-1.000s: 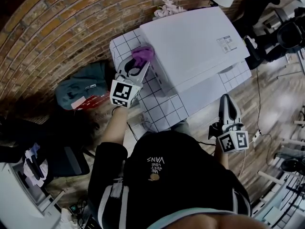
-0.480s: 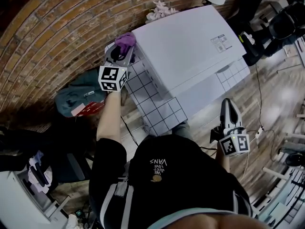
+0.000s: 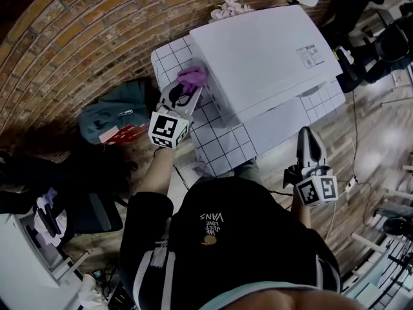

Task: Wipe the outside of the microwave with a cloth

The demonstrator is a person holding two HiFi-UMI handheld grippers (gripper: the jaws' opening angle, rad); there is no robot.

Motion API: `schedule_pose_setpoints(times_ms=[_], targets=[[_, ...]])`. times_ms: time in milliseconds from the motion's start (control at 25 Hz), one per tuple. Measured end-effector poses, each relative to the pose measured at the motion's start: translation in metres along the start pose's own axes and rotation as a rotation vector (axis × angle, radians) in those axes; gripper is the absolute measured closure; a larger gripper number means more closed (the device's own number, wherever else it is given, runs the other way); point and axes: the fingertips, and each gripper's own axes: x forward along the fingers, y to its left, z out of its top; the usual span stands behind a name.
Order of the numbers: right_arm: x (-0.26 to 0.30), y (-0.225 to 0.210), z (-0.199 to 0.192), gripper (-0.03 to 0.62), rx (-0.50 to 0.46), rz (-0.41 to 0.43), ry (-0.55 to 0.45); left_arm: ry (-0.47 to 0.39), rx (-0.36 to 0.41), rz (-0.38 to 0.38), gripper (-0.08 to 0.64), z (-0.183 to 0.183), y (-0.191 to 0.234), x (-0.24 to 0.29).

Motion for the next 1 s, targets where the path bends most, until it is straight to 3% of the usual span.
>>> schedule_pose_setpoints(times_ms=[280, 520, 720, 1000], targets=[[0.002, 0.019, -0.012, 0.589, 0.0, 0.057, 0.027, 0.003, -0.045, -0.055, 0.419, -0.027, -0.091, -0.038], [0.0, 0.023, -0.021, 0.589, 0.004, 0.055, 0.043, -0.003, -0.082, -0.1, 0.419, -0.038, -0.137, -0.045], [-0.004, 0.021, -0.02, 0.589, 0.001, 0.045, 0.039, -0.016, -0.102, -0.068, 0.419, -0.043, -0.126, -0.039], [-0.007, 0.011, -0.016, 0.589, -0.004, 0.005, 0.039, -0.003, -0.087, 0.026, 0.419, -0.049, -0.055, -0.016]])
